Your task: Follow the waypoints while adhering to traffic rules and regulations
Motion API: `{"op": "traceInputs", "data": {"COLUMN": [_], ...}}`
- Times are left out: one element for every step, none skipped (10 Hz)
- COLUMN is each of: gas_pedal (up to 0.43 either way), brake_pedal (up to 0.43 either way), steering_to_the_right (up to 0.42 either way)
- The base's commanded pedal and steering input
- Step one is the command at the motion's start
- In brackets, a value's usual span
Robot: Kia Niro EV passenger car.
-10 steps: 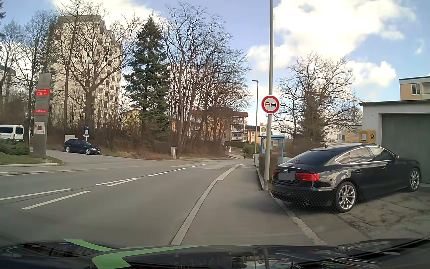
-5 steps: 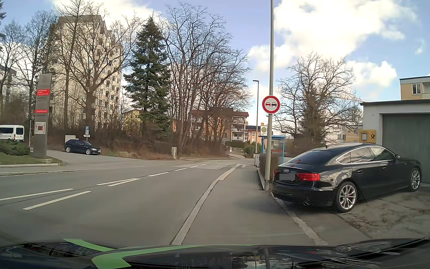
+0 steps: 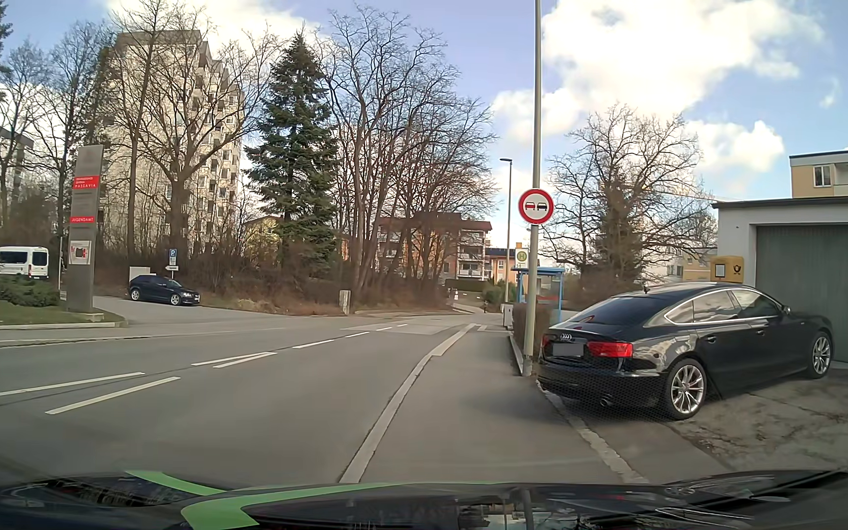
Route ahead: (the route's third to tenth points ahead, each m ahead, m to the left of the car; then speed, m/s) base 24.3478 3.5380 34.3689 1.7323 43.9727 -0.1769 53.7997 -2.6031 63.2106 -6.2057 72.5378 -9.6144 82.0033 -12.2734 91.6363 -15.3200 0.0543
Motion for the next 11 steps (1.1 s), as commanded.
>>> {"op": "traceInputs", "data": {"gas_pedal": [0.0, 0.0, 0.0, 0.0, 0.118, 0.15, 0.15, 0.15, 0.157, 0.15, 0.15], "brake_pedal": [0.0, 0.0, 0.0, 0.0, 0.0, 0.0, 0.0, 0.0, 0.0, 0.0, 0.0], "steering_to_the_right": [-0.138, -0.185, -0.233, -0.282, -0.353, -0.428, -0.497, -0.558, -0.626, -0.684, -0.721]}}
